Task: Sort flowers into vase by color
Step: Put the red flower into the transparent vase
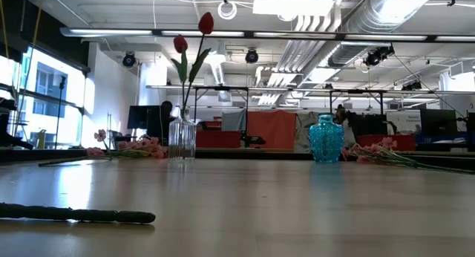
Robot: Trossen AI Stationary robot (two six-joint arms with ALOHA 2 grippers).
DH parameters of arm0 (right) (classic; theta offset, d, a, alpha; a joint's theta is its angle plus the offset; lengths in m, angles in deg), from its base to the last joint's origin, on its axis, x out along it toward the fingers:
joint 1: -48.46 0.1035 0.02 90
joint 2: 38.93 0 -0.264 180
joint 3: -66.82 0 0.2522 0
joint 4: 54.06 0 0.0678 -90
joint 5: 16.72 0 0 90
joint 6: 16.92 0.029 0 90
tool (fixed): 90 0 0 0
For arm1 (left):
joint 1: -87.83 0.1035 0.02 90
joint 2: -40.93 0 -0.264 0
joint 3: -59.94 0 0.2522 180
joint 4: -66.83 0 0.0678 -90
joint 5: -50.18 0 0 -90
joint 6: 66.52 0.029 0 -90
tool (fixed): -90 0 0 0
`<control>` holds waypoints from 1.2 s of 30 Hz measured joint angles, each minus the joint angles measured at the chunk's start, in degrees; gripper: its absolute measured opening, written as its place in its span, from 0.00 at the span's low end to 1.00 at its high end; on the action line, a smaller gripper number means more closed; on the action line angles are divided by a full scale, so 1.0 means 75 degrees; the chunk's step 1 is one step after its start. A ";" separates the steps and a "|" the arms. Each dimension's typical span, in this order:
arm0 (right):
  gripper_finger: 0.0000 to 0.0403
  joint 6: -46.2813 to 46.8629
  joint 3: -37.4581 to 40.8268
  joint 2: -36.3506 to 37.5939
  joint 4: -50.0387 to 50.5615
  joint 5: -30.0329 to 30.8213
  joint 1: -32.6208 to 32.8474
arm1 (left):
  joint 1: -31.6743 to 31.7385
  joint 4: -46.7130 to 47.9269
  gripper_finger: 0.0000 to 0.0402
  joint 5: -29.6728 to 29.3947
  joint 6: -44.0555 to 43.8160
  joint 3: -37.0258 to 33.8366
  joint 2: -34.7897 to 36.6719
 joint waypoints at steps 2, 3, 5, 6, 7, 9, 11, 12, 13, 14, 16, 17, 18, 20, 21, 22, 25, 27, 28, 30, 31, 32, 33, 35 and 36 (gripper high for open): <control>0.53 -0.0225 0.0000 0.0118 0.0021 -0.0047 -0.0104 | 0.0000 0.0000 0.00 -0.0256 -0.0437 0.0000 0.0000; 0.57 -0.0401 0.0000 0.0195 0.0015 -0.0070 -0.0177 | 0.0000 -0.0002 0.00 -0.0362 -0.0744 0.0000 0.0000; 0.63 -0.0745 -0.0001 0.0412 0.0013 -0.0064 -0.0350 | 0.0000 0.0132 0.00 -0.0533 -0.1425 0.0000 0.0000; 0.66 -0.0905 -0.0008 0.0517 -0.0003 -0.0062 -0.0440 | 0.0000 0.0229 0.00 -0.0599 -0.1775 0.0000 0.0000; 0.68 -0.1059 -0.0009 0.0645 0.0007 -0.0061 -0.0523 | 0.0000 0.0354 0.00 -0.0704 -0.2174 0.0000 0.0002; 0.72 -0.1410 -0.0009 0.0872 0.0014 -0.0038 -0.0689 | 0.0000 0.0661 0.00 -0.0961 -0.3013 0.0000 0.0039; 0.74 -0.1771 -0.0009 0.1108 0.0097 -0.0042 -0.0832 | 0.0003 0.1100 0.00 -0.1327 -0.4028 -0.0013 0.0172; 0.74 -0.1926 -0.0009 0.1251 0.0176 -0.0050 -0.0895 | 0.0003 0.1194 0.00 -0.1494 -0.4571 -0.0079 0.0268; 0.74 -0.2071 -0.0009 0.1379 0.0263 -0.0016 -0.0947 | 0.0003 0.1240 0.00 -0.1604 -0.5155 -0.0166 0.0399; 0.75 -0.2197 -0.0009 0.1526 0.0339 0.0015 -0.0999 | 0.0006 0.1250 0.00 -0.1697 -0.5757 -0.0317 0.0565; 0.75 -0.2489 -0.0013 0.1758 0.0513 0.0137 -0.1071 | 0.0006 0.1235 0.00 -0.1848 -0.6969 -0.0682 0.0947; 0.75 -0.2624 -0.0015 0.1876 0.0652 0.0158 -0.1096 | 0.0006 0.1141 0.00 -0.1905 -0.7606 -0.0901 0.1144; 0.75 -0.2753 -0.0015 0.1964 0.0773 0.0240 -0.1115 | 0.0003 0.1052 0.00 -0.1924 -0.8193 -0.1139 0.1364; 0.75 -0.2986 -0.0015 0.2140 0.1052 0.0409 -0.1134 | 0.0008 0.0624 0.00 -0.1927 -0.9320 -0.1643 0.1800; 0.75 -0.3118 -0.0015 0.2218 0.1180 0.0524 -0.1131 | 0.0045 0.0239 0.00 -0.1907 -0.9720 -0.1913 0.1972; 0.75 -0.3195 -0.0015 0.2279 0.1302 0.0561 -0.1127 | 0.0119 -0.0205 0.00 -0.1814 -0.9954 -0.2201 0.2141; 0.75 -0.3394 -0.0015 0.2352 0.1715 0.0656 -0.1119 | 0.0643 -0.1661 0.00 -0.1285 -1.0082 -0.3074 0.2490; 0.75 -0.3403 -0.0015 0.2349 0.2070 0.0653 -0.1119 | 0.1188 -0.2760 0.00 -0.0815 -1.0110 -0.3554 0.2689; 0.75 -0.3389 -0.0015 0.2343 0.2239 0.0650 -0.1119 | 0.1515 -0.3282 0.00 -0.0506 -1.0154 -0.3722 0.2803; 0.75 -0.3383 -0.0015 0.2343 0.2537 0.0649 -0.1116 | 0.2175 -0.3695 0.00 -0.0005 -1.0131 -0.3959 0.3085; 0.75 -0.3383 -0.0015 0.2343 0.2648 0.0648 -0.1116 | 0.2500 -0.3655 0.00 0.0167 -1.0042 -0.3977 0.3202; 0.75 -0.3383 -0.0015 0.2343 0.2742 0.0647 -0.1116 | 0.2793 -0.3550 0.00 0.0299 -0.9974 -0.3974 0.3297; 0.75 -0.3383 -0.0015 0.2343 0.2811 0.0649 -0.1116 | 0.3071 -0.3430 0.00 0.0461 -0.9949 -0.3953 0.3368; 0.75 -0.3383 -0.0015 0.2337 0.2813 0.0657 -0.1116 | 0.3616 -0.3125 0.00 0.0979 -1.0039 -0.3827 0.3392; 0.75 -0.3383 -0.0012 0.2337 0.2802 0.0688 -0.1116 | 0.3860 -0.2911 0.00 0.1295 -1.0167 -0.3766 0.3386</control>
